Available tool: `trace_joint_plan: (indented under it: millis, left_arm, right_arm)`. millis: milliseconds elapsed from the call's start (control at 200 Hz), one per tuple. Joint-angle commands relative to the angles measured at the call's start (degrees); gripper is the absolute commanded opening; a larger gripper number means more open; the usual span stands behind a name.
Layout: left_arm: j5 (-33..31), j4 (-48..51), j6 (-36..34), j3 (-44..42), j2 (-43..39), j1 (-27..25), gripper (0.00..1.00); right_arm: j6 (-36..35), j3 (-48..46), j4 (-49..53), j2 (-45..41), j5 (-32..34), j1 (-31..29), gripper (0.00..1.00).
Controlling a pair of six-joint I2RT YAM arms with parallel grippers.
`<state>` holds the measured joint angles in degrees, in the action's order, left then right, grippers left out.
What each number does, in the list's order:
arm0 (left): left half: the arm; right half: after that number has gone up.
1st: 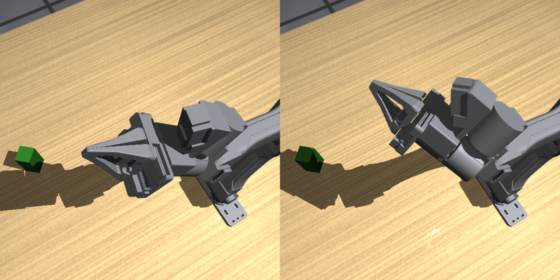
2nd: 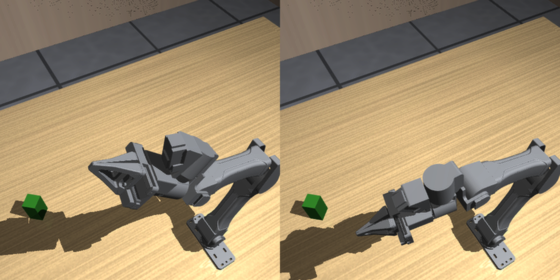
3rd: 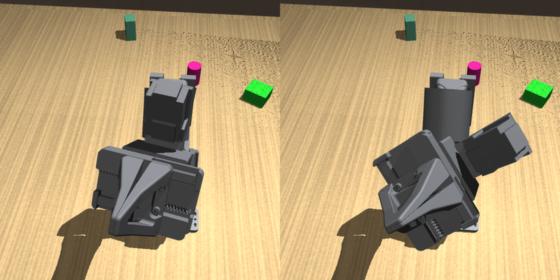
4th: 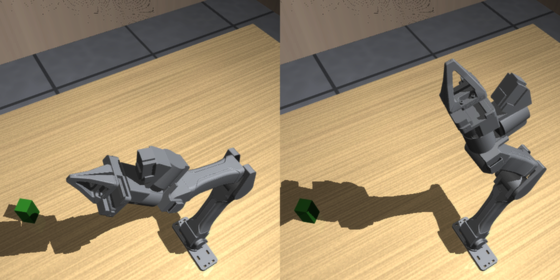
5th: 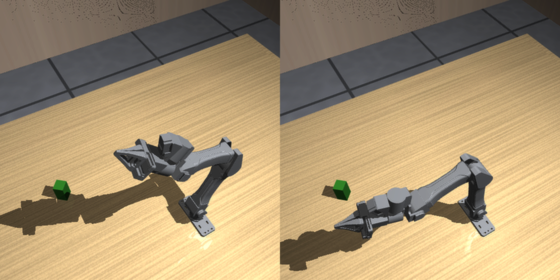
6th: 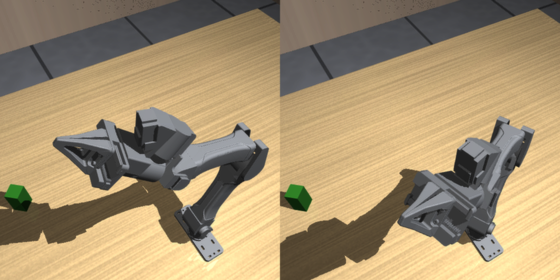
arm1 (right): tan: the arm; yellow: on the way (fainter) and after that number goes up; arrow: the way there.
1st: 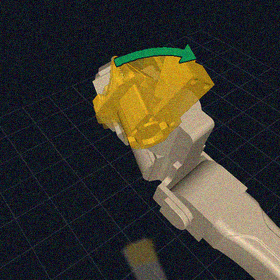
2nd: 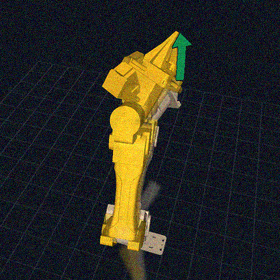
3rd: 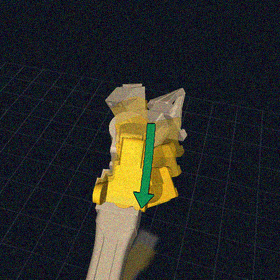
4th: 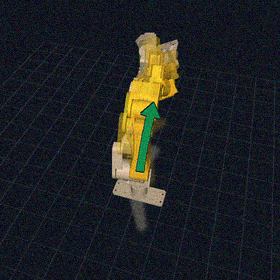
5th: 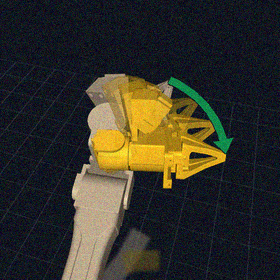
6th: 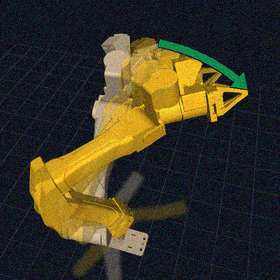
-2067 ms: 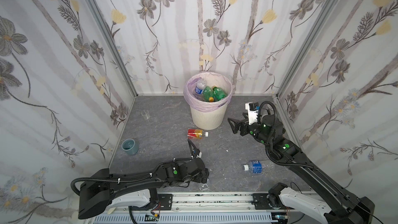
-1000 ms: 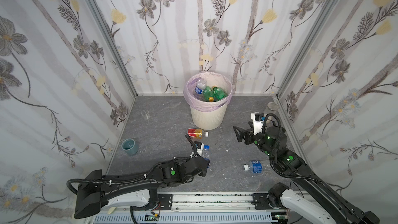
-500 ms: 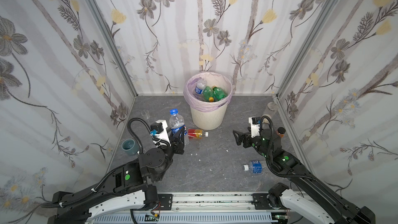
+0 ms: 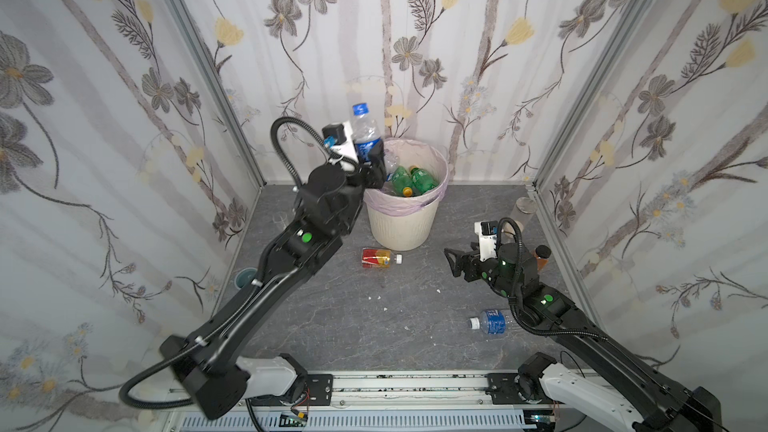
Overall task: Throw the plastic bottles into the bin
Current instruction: 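Carry the blue-labelled bottle over the bin and open the left gripper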
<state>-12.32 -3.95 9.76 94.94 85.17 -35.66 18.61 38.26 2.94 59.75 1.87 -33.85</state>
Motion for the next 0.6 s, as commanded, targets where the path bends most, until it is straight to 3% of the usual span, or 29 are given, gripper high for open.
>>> trace_joint_plan:
  millis: [0,45,145,595]
  left_arm:
    - [19.3,13.5,4.1,20.2,14.9,3.7,0.99]
    - [19.3,17.0,3.3,23.9,18.2,3.8,1.0]
    - [18.7,16.7,3.6,20.3,17.2,3.5,1.0]
    - [11.0,14.1,0.2,-3.5,-0.5,3.4,1.0]
  right_arm:
    - [1.1,0.4,3.1,-1.2,1.0,-0.2,0.93]
    - [1.1,0.2,4.5,-2.2,1.4,-0.3,0.93]
    - [1.2,-1.1,6.2,-4.9,2.6,-0.2,0.94]
    - [2.8,6.7,28.5,-3.1,5.3,1.0,0.93]
